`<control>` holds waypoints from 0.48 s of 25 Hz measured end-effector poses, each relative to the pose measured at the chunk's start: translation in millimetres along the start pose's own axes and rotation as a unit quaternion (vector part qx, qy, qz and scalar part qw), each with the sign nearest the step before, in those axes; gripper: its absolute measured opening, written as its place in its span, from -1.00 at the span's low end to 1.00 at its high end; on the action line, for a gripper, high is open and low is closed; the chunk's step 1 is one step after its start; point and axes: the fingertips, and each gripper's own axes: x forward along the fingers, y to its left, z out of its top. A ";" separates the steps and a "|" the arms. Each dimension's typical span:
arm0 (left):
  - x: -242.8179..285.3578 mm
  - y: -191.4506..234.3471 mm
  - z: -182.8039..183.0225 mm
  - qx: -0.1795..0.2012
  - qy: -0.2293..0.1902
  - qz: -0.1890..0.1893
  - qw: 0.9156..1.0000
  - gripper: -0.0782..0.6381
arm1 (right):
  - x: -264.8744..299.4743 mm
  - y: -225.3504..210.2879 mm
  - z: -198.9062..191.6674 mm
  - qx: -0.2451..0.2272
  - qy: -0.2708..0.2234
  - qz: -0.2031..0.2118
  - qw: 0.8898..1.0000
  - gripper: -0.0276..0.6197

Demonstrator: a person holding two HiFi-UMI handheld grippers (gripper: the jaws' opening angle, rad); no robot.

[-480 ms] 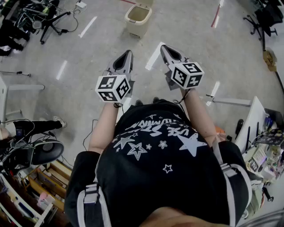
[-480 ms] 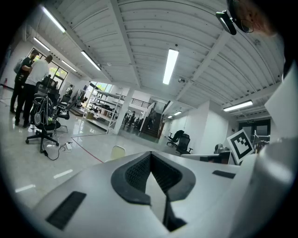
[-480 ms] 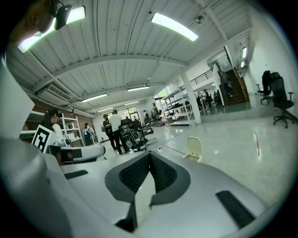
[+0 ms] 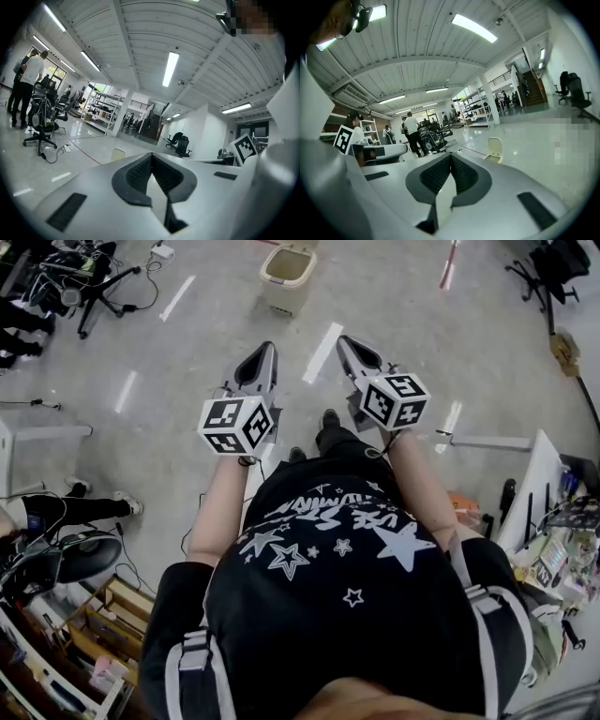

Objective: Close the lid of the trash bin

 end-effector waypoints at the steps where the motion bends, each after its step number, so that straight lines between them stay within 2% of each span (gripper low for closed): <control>1: 0.1 -0.1 -0.9 0.000 0.001 -0.002 1.000 -0.75 | 0.0 -0.8 0.0 0.000 0.000 -0.002 1.000 -0.90; 6: 3.7 1.6 -5.3 -0.005 0.004 0.000 1.000 -0.75 | 3.2 -10.8 1.7 -0.005 0.003 -0.006 1.000 -0.90; 9: 9.3 3.1 -3.8 0.005 0.003 0.000 1.000 -0.75 | 10.0 -17.0 3.0 -0.024 0.004 -0.008 1.000 -0.90; 12: 16.9 7.7 -1.1 0.013 0.001 0.005 1.000 -0.75 | 23.2 -22.8 5.8 -0.016 -0.001 0.004 1.000 -0.90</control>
